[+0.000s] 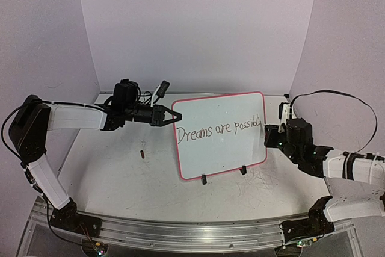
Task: Write a sentence on the whiteboard
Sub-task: Write a sentence on the whiteboard, then pick up the pen cap from the center of the board.
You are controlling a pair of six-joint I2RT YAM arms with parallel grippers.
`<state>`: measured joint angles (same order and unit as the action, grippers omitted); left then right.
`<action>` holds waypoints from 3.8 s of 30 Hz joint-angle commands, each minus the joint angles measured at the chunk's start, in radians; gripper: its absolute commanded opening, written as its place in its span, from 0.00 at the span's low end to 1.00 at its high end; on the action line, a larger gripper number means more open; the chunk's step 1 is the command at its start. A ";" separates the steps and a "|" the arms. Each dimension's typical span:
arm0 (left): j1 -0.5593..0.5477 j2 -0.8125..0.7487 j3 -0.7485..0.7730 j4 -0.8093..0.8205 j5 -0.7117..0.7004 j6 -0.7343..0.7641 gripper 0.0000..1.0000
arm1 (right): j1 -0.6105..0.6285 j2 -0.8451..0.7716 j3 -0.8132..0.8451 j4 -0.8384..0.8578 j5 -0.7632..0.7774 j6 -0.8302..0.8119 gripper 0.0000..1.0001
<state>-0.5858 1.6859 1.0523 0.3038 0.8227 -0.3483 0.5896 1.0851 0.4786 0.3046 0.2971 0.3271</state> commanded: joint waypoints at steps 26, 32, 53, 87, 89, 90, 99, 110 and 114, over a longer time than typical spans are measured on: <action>-0.001 -0.037 0.016 -0.029 -0.029 0.023 0.00 | -0.005 -0.015 -0.005 -0.075 -0.062 0.066 0.00; -0.002 -0.037 0.016 -0.029 -0.029 0.023 0.00 | -0.005 -0.017 -0.007 -0.092 -0.048 0.078 0.00; -0.002 -0.037 0.014 -0.029 -0.033 0.025 0.00 | -0.005 -0.055 0.001 -0.118 -0.014 0.078 0.00; -0.002 -0.036 0.020 -0.035 -0.049 0.025 0.00 | -0.010 -0.255 0.075 -0.286 0.001 0.082 0.00; -0.001 -0.039 0.020 -0.038 -0.056 0.025 0.05 | -0.009 -0.315 0.084 -0.301 0.002 0.067 0.00; -0.001 -0.042 0.021 -0.040 -0.060 0.025 0.09 | -0.009 -0.337 0.087 -0.303 0.006 0.057 0.00; 0.007 -0.113 0.032 -0.082 -0.132 0.054 0.50 | -0.009 -0.370 0.143 -0.328 -0.028 -0.032 0.00; 0.054 -0.332 -0.021 -0.276 -0.447 -0.025 0.82 | -0.008 -0.358 0.173 -0.261 -0.183 -0.120 0.00; 0.065 -0.474 -0.116 -0.460 -0.762 -0.192 0.83 | -0.008 -0.322 0.141 -0.208 -0.262 -0.131 0.00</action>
<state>-0.5365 1.3569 1.0078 0.0191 0.3875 -0.3718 0.5831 0.7345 0.6205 0.0102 0.1339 0.2288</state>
